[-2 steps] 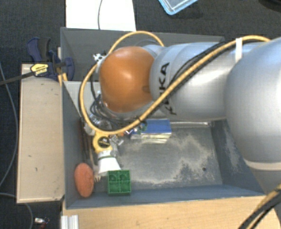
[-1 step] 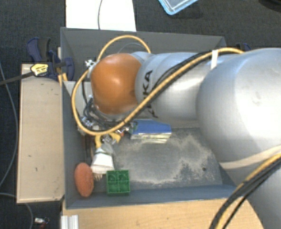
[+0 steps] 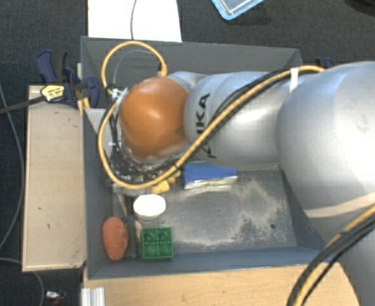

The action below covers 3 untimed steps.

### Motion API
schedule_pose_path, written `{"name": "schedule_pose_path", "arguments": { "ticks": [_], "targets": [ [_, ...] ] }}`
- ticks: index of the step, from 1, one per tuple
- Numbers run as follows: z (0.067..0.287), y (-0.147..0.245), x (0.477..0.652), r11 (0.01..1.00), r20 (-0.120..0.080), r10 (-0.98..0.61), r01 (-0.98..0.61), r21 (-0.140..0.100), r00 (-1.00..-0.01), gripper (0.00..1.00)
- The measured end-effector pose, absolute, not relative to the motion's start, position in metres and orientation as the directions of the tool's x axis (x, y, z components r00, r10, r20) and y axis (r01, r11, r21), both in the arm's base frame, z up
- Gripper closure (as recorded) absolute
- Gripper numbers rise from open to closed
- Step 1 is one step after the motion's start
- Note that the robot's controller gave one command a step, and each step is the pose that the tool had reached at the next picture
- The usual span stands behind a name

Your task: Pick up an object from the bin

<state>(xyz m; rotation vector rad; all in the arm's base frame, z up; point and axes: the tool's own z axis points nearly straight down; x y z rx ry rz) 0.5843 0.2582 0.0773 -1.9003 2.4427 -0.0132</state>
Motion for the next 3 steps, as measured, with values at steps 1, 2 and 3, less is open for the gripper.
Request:
{"name": "schedule_pose_path", "arguments": {
  "ticks": [1, 2, 3],
  "targets": [
    [0.078, 0.258, 0.584, 0.25, -0.031, -0.968, -0.968, -0.034, -0.249, 1.0],
    [0.183, 0.259, 0.585, 0.259, -0.037, -0.965, -0.965, -0.038, -0.258, 1.0],
    [0.185, 0.257, 0.582, 0.266, -0.031, -0.964, -0.964, -0.028, -0.265, 1.0]
  ]
}}
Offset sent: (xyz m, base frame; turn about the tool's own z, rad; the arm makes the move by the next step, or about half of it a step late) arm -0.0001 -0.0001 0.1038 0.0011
